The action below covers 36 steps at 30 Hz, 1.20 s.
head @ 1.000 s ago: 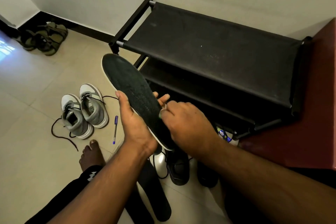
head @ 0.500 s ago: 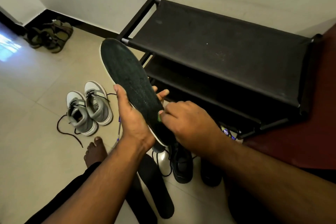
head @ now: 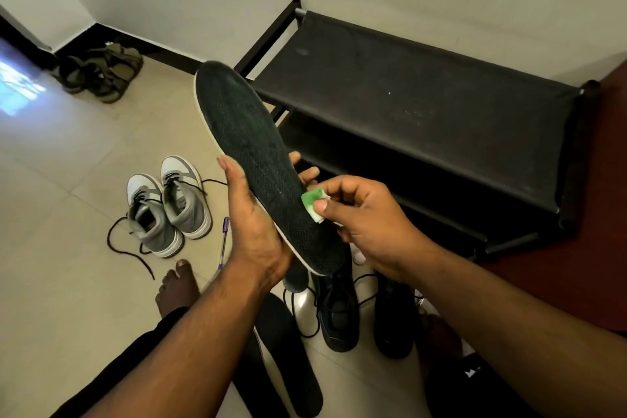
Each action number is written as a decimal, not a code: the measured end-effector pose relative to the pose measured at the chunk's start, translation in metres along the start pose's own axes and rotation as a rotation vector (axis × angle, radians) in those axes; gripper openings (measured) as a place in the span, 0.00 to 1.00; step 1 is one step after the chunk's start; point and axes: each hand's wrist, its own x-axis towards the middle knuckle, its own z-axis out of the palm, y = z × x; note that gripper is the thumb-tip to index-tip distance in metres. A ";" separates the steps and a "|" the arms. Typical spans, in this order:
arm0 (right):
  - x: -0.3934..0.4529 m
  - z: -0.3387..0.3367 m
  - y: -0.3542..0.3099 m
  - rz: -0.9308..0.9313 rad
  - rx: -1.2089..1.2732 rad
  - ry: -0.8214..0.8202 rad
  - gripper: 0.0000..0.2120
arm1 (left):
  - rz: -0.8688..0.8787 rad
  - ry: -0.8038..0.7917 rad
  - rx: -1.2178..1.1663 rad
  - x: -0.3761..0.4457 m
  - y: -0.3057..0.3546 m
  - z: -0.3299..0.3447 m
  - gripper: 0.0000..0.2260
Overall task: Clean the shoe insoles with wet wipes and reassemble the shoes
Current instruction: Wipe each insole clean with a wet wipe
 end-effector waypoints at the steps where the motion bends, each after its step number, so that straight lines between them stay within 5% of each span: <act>1: 0.001 -0.002 -0.001 -0.005 -0.012 0.004 0.05 | -0.004 -0.003 -0.023 0.002 0.005 -0.002 0.40; 8: 0.005 -0.010 -0.002 -0.005 -0.208 -0.026 0.06 | -0.003 -0.041 -0.169 0.012 0.032 -0.018 0.47; 11: 0.002 -0.007 -0.002 -0.405 -0.512 0.114 0.06 | -0.012 -0.035 -0.145 0.010 0.025 -0.014 0.48; 14: -0.009 -0.001 0.005 -0.910 -1.021 0.070 0.08 | -0.027 -0.001 -0.184 0.009 0.018 -0.009 0.43; 16: -0.014 0.006 0.012 -1.029 -1.240 0.056 0.09 | -0.035 0.034 -0.210 0.010 0.013 -0.006 0.42; 23: -0.003 -0.012 0.013 -0.727 -1.386 0.188 0.06 | -0.030 0.093 -0.197 0.013 0.010 -0.005 0.44; 26: -0.011 -0.006 0.004 -0.834 -1.342 0.208 0.12 | -0.020 0.101 -0.196 0.013 0.008 -0.003 0.43; 29: -0.015 0.004 0.010 -0.947 -1.377 0.109 0.08 | -0.034 0.117 -0.221 0.014 0.006 -0.003 0.44; 34: 0.004 -0.014 0.012 -0.588 -1.401 0.201 0.07 | -0.060 0.088 -0.230 0.021 0.008 0.001 0.44; 36: 0.006 -0.021 0.000 -0.577 -1.299 0.238 0.08 | -0.058 0.060 -0.249 0.026 0.012 0.009 0.45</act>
